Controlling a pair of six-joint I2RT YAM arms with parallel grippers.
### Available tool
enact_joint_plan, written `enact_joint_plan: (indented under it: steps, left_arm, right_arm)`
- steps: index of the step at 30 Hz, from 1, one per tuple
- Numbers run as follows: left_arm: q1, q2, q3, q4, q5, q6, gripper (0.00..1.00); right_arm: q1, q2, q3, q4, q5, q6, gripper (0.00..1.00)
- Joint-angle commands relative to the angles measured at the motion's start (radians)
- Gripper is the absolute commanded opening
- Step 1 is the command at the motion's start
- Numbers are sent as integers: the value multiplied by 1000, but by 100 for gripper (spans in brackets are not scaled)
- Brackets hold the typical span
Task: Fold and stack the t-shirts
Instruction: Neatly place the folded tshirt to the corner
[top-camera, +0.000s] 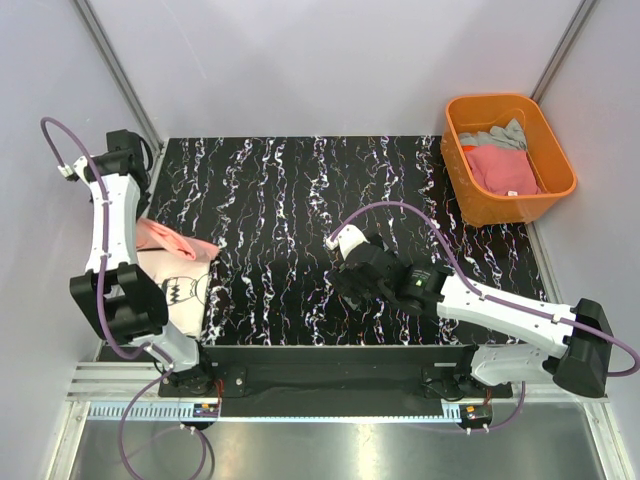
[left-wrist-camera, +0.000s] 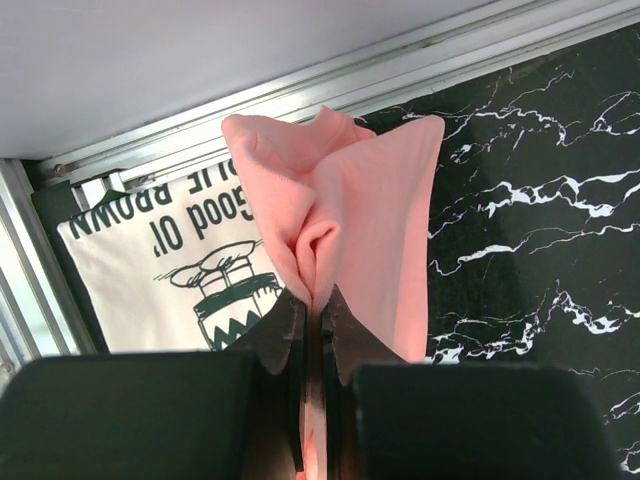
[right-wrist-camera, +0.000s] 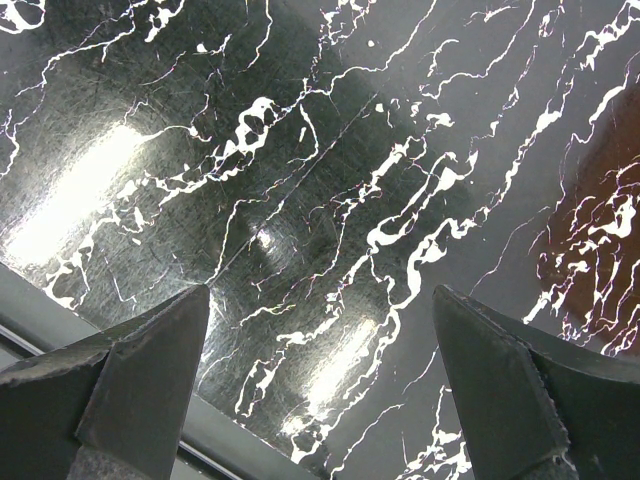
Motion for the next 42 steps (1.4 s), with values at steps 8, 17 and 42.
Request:
enact_joint_plan:
  steps: [8,17,42]
  left_arm:
    - [28,-71,-62,12,-42,7,0]
    - [54,-105,-134,-17,-58,10,0]
    - [172,-215,-494,-43,-42,-155,1]
  right_arm:
    - [-4,-6,12,34,-8,9,100]
    - [-4,-10,3,35,-8,4,100]
    - [-3,-59,-35,40,-31,40,100]
